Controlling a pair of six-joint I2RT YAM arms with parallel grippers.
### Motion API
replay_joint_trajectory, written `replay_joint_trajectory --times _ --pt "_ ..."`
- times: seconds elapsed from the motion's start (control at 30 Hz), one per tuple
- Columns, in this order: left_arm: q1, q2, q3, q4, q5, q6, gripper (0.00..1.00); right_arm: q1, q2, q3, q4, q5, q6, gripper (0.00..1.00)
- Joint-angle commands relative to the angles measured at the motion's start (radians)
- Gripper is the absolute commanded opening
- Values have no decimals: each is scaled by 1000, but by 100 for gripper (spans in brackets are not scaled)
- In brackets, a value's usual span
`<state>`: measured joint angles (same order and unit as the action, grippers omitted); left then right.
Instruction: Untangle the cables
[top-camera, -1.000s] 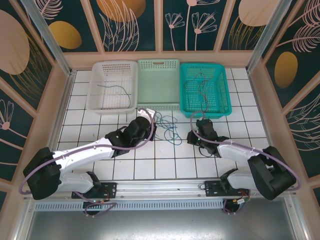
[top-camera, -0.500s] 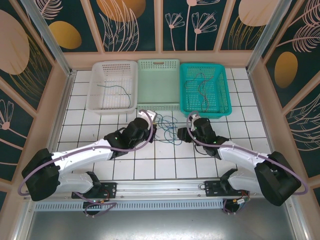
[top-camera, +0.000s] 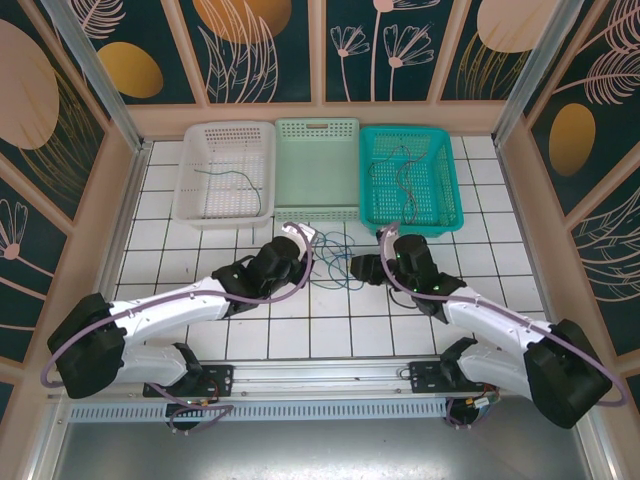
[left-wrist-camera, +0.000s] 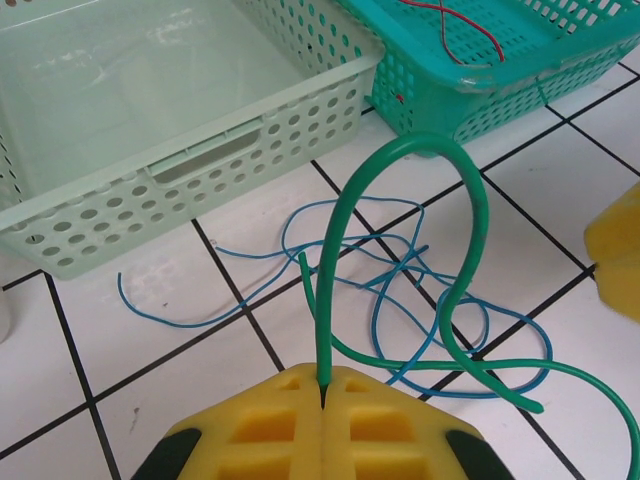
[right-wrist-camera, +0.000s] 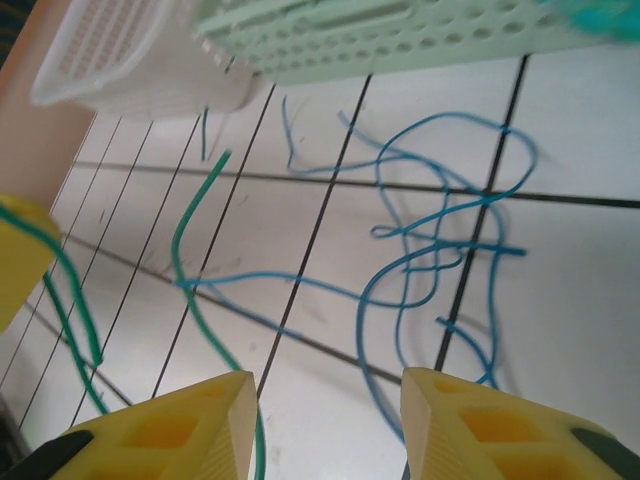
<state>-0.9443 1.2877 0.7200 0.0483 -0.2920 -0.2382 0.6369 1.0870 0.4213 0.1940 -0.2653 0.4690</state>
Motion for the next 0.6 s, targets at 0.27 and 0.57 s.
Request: replay_joint_trajectory --times 0.27,0.57 --pt "5 32 33 24 32 30 1 32 111 43 33 -199 -90 47" --pt "5 57 54 39 57 34 0 49 200 91 38 -268 -123 41"
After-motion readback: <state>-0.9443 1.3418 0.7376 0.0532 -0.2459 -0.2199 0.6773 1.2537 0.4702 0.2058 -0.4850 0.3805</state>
